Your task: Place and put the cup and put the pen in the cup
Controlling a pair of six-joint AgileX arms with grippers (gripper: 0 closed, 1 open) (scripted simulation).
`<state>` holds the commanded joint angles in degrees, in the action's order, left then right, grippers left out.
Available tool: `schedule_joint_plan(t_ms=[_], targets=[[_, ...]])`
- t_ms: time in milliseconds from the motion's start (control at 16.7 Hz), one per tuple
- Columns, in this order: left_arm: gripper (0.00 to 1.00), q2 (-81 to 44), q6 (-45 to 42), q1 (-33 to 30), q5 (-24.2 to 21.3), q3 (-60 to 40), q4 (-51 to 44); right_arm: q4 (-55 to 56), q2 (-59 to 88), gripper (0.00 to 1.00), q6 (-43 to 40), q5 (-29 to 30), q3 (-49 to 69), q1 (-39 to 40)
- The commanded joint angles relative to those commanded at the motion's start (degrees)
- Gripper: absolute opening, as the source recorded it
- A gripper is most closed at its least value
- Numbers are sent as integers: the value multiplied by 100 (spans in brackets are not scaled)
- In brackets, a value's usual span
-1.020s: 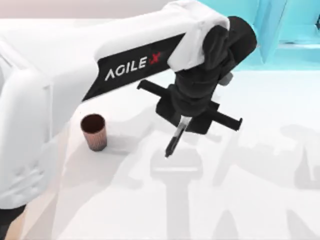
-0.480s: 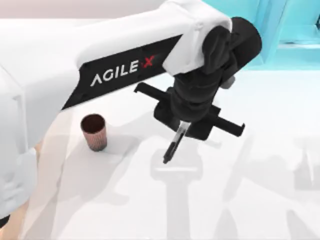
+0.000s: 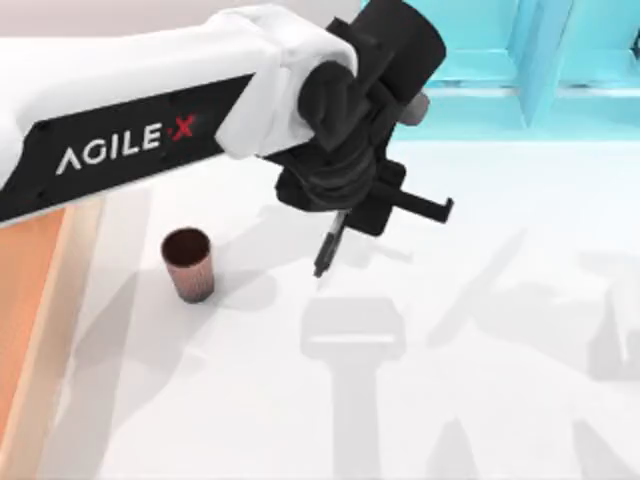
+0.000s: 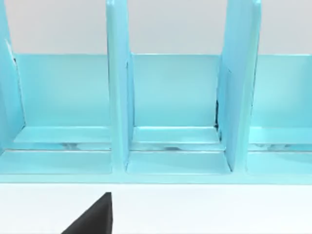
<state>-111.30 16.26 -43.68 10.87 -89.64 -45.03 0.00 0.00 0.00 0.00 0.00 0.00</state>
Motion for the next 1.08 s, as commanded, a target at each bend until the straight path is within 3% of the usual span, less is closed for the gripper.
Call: schedule_joint_plan(t_ms=[600,1080], targets=[[0,2281,-961,1091,-98,4064,5606,0,0,100,0,0,0,0],[0,3911,-1597,1597,-279,7074,9724,0,0,100,0,0,0,0]])
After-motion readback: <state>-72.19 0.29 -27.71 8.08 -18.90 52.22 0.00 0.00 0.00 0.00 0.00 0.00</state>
